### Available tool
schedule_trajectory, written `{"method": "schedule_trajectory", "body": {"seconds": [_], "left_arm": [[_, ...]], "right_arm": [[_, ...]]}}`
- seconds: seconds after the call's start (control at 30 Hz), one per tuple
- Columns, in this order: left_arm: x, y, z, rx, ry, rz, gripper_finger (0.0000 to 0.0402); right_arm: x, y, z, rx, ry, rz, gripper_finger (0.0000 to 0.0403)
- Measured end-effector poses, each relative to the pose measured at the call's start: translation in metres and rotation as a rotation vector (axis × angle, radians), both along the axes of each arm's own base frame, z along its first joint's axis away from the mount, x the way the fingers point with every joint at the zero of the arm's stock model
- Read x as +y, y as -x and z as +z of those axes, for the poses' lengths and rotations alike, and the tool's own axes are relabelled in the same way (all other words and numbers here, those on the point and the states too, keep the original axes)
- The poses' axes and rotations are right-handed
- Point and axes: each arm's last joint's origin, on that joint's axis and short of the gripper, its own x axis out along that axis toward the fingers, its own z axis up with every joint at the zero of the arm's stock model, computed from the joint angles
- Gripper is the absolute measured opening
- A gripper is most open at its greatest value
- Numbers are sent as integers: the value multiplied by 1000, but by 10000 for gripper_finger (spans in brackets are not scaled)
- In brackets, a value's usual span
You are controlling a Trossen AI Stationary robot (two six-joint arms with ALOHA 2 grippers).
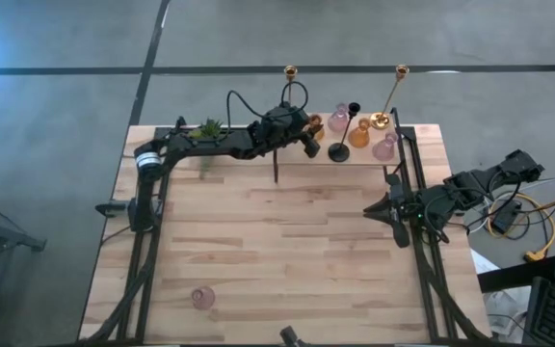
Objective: Pick & Place candle stick holders
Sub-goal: Put the orange candle holder on the shelf
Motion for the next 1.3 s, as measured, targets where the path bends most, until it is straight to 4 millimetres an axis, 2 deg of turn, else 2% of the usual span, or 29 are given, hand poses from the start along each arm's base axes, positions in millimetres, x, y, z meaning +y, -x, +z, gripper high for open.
{"method": "schedule_trajectory", "body": {"seconds": [0.47, 0.67, 0.93, 1.3], "left_arm": [[10, 2, -5, 14, 10, -23, 124], [12, -3, -16, 33, 14, -42, 124], [17, -15, -19, 40, 14, -53, 124], [17, -14, -20, 67, 37, -40, 124]], "right_arm": [[0, 0, 0, -1, -1, 0, 48], [0, 0, 0, -5, -2, -1, 48], [0, 0, 1, -5, -8, -3, 48], [1, -1, 0, 4, -2, 1, 48]]}}
